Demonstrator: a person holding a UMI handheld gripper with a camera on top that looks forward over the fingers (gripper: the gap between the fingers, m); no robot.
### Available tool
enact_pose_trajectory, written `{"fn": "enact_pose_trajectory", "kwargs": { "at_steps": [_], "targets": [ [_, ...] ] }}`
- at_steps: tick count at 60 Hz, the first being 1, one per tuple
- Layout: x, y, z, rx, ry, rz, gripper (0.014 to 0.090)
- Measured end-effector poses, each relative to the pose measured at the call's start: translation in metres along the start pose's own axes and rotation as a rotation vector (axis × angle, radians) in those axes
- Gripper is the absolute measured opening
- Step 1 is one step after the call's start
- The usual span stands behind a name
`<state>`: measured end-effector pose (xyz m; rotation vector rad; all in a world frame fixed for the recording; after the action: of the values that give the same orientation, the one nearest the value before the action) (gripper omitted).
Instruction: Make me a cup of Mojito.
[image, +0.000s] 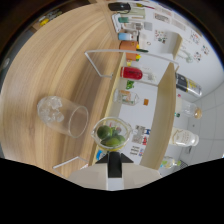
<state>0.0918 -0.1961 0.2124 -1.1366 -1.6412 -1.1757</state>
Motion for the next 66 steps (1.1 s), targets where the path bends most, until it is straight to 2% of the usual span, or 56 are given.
{"fn": "enact_pose_trajectory", "kwargs": {
  "at_steps": [8,28,36,46,51,59,66],
  "targets": [
    [-0.001,-0.007,-0.003,0.037,0.009,-0.057,0.0158],
    [0.005,-0.002,-0.01,0.041,0.038,0.045,0.0157],
    [0.028,0.011,-0.021,0.016,0.062,0.34,0.0156],
    [0.055,0.045,-0.047,-0.027,0.093,0.915,0.0158],
    [0.045,0.064,-0.058,-0.046,0.073,1.22,0.0159],
    [-0.008,0.09,-0.062,-0.087,-0.028,1.552,0.0159],
    [-0.076,0.106,-0.056,-0.182,-0.133,1.719,0.0157]
  ]
}}
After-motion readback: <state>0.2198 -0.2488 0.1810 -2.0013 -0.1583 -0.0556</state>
